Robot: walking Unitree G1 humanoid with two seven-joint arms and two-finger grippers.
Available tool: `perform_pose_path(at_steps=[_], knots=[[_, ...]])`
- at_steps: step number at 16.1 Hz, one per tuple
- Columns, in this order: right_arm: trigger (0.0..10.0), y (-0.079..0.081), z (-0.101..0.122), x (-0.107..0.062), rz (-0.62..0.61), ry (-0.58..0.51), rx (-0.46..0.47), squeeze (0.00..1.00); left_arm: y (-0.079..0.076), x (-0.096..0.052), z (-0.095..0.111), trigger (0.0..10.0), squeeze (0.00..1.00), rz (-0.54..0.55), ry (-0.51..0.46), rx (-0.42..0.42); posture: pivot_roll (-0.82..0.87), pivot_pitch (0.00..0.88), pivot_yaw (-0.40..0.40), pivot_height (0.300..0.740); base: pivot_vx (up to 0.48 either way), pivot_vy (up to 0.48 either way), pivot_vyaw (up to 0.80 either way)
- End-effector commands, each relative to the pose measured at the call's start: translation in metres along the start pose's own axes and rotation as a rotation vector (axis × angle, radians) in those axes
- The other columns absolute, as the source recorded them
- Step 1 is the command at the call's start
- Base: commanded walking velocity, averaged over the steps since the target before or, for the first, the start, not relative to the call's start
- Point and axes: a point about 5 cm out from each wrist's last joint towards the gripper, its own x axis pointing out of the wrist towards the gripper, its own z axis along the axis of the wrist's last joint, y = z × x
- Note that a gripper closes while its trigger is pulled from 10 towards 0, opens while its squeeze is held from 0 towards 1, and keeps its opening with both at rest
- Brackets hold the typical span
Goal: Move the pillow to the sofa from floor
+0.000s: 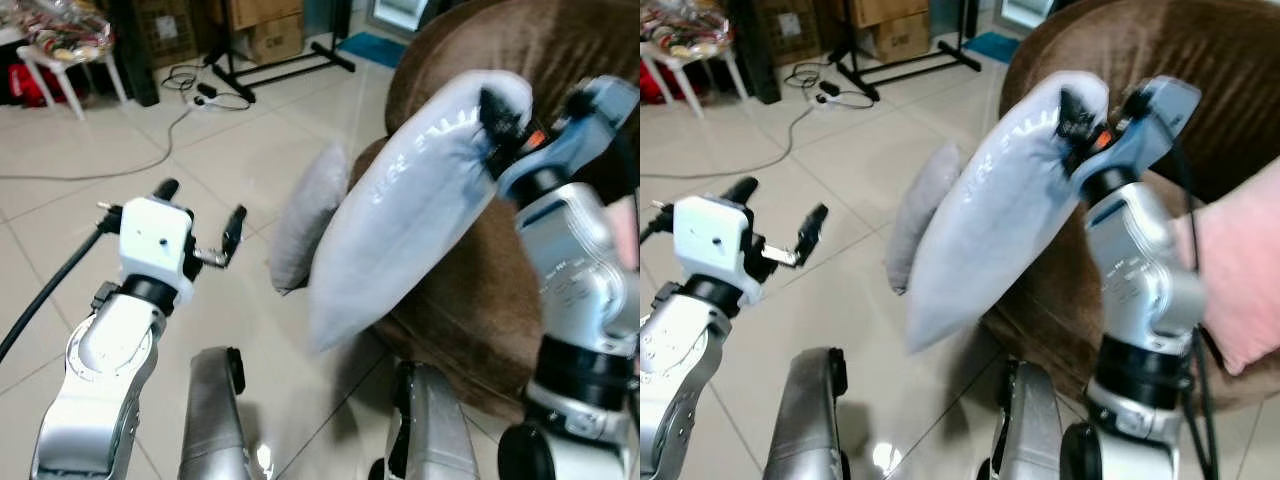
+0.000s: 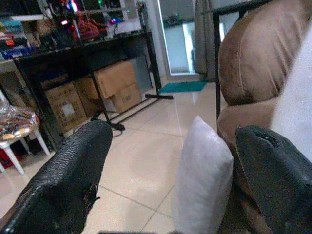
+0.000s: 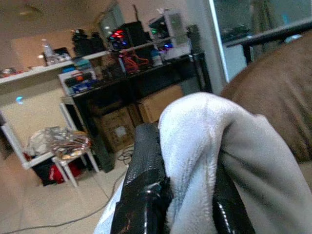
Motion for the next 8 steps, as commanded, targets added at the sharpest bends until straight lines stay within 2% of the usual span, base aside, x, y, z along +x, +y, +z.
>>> perform_pose_path(at_steps=[1,4,6,8], knots=[[10.0,0.006,-0.002,-0.002,-0.006,-0.011,-0.013,0.00,0.002,0.001,-0.003,10.0,0.00,0.021,0.010,0.012,0.12,0.000,-0.084,0.510,0.000,0.000,0.00],[10.0,0.009,-0.031,-0.004,-0.045,0.098,-0.038,0.00,0.009,0.000,-0.013,10.0,0.00,0.084,0.064,0.057,0.14,0.000,-0.097,0.535,0.000,0.000,0.00],[10.0,0.014,-0.032,-0.003,-0.033,0.099,-0.030,0.00,0.010,0.001,-0.013,10.0,0.00,0.092,0.059,0.067,0.14,0.000,-0.098,0.550,0.000,0.000,0.00],[10.0,0.026,-0.021,0.001,0.008,0.052,-0.040,0.00,0.010,0.003,-0.012,10.0,0.00,0.110,0.052,0.069,0.14,0.000,-0.099,0.575,0.000,0.000,0.00]])
